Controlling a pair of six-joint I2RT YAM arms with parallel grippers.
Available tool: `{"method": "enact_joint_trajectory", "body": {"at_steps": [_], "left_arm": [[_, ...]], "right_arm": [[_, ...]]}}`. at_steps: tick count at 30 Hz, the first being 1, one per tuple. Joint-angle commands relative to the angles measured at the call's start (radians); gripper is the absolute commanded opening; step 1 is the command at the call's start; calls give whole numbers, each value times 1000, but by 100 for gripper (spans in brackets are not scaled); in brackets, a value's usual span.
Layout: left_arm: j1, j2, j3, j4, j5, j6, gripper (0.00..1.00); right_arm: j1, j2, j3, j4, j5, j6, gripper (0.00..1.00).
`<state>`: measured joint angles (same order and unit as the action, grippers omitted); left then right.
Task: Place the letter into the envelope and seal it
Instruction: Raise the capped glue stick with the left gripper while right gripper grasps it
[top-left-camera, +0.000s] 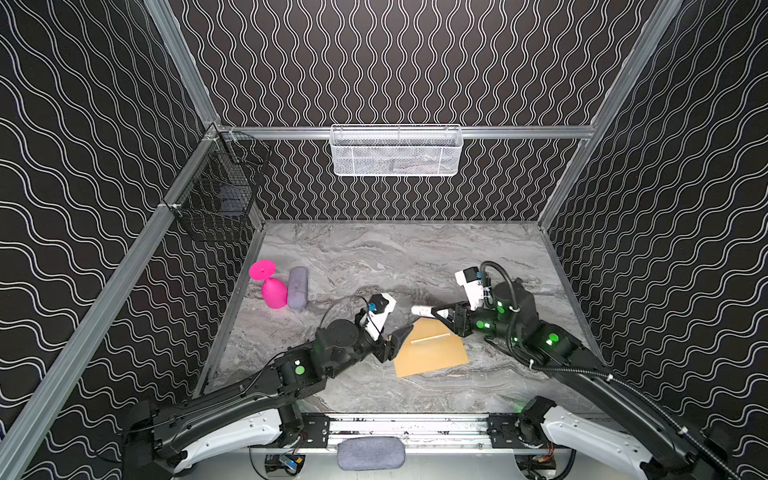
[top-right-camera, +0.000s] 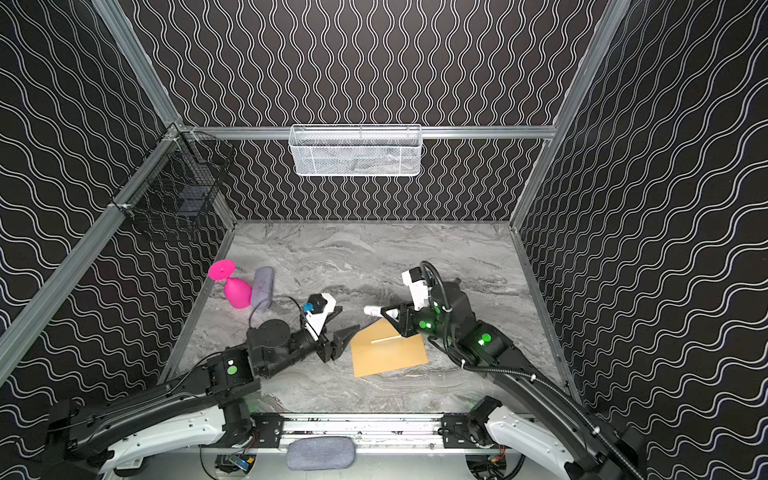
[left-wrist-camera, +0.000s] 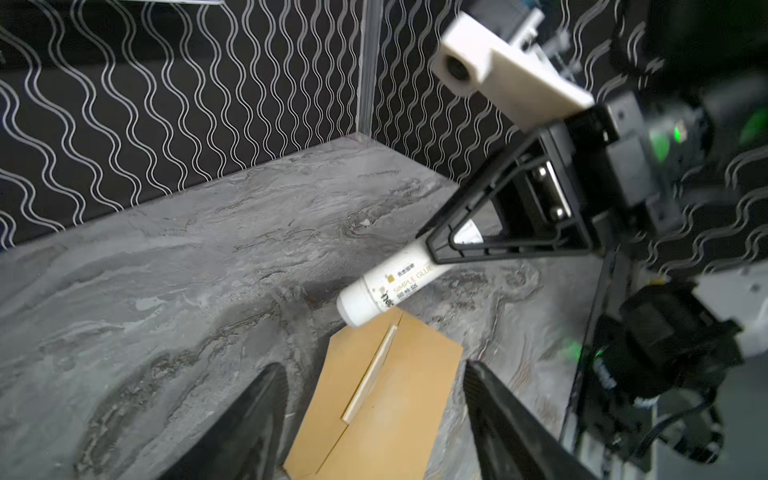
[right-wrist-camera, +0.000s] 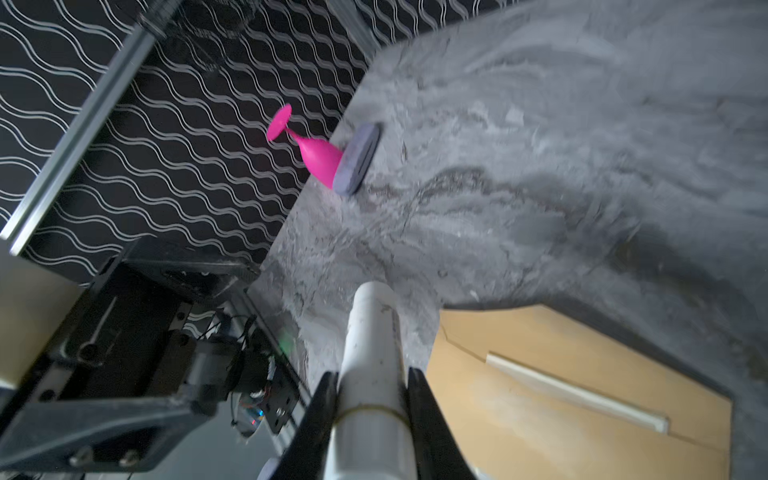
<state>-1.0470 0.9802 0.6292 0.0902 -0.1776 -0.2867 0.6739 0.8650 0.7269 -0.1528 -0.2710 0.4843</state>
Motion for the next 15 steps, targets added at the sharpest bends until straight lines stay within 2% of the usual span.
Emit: {"method": "enact_joint_trajectory", "body": {"at_steps": [1,7,15], "left_arm": [[54,-18,-6,101,139,-277,71],[197,57,-35,347,389,-563,72],[225,253,-18,681,519,-738,73]], "right_arm": [[2,-68,-99,350,135,-62,0],[40,-125,-258,690,240,-177,0],[201,-36,-360,1044,406,-424,0]]}}
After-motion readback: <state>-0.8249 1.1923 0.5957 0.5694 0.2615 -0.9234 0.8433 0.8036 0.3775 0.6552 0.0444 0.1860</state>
